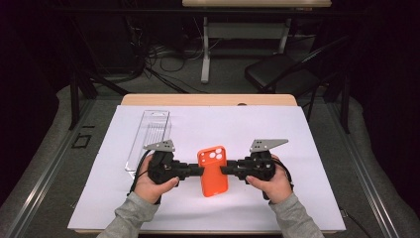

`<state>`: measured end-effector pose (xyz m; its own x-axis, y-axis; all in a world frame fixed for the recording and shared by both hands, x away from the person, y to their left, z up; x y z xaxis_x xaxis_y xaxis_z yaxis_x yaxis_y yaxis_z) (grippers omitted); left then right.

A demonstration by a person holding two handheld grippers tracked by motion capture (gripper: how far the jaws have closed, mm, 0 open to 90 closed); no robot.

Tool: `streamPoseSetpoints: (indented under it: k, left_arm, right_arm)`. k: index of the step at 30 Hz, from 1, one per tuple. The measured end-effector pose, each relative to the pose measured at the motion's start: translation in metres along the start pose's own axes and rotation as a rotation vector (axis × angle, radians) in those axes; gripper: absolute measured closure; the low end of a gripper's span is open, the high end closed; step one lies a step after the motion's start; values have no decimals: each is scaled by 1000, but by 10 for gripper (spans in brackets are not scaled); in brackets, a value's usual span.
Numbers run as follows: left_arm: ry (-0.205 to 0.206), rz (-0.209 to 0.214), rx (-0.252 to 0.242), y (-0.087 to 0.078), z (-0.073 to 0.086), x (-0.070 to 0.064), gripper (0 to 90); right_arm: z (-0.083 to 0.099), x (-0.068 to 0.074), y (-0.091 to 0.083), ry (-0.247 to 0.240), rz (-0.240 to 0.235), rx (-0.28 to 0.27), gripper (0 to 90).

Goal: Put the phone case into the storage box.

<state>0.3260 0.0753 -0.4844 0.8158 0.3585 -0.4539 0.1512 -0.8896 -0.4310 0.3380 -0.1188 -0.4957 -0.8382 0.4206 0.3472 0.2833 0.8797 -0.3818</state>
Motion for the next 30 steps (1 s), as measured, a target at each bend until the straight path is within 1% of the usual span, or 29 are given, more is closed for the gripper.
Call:
streamPoseSetpoints:
  k: [2, 4, 6, 9, 20, 25, 27, 30]
  left_arm:
    - [7, 1, 3, 0, 0, 0, 819]
    - [4, 2, 4, 1, 0, 0, 819]
    - [1, 4, 5, 2, 1, -1, 820]
    - [10, 5, 8, 2, 1, -2, 820]
    - [5, 7, 7, 3, 1, -2, 820]
    - [9, 5, 6, 2, 1, -1, 820]
    - [3, 3, 5, 2, 1, -1, 820]
    - [4, 3, 5, 2, 1, -1, 820]
  right_arm:
    - [0, 0, 0, 0, 4, 1, 717]
    - [1, 0, 1, 0, 7, 3, 717]
    - [1, 0, 1, -2, 5, 5, 716]
    - [1, 0, 2, -5, -1, 7, 722]
    - [1, -1, 0, -4, -4, 5, 779]
    - [1, -1, 0, -1, -11, 4, 792]
    - [2, -2, 0, -1, -18, 4, 797]
    - [2, -2, 0, -3, -25, 0, 802]
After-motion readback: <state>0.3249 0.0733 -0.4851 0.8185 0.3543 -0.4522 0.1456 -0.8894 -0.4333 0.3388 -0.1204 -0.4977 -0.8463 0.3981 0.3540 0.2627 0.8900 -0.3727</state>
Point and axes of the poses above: each handheld gripper's, and its own axes: y roughly forward along the jaws, z roughly out of its underside, x roughly to its left, the point moved 6 cm from there along y, roughly forward along the jaws
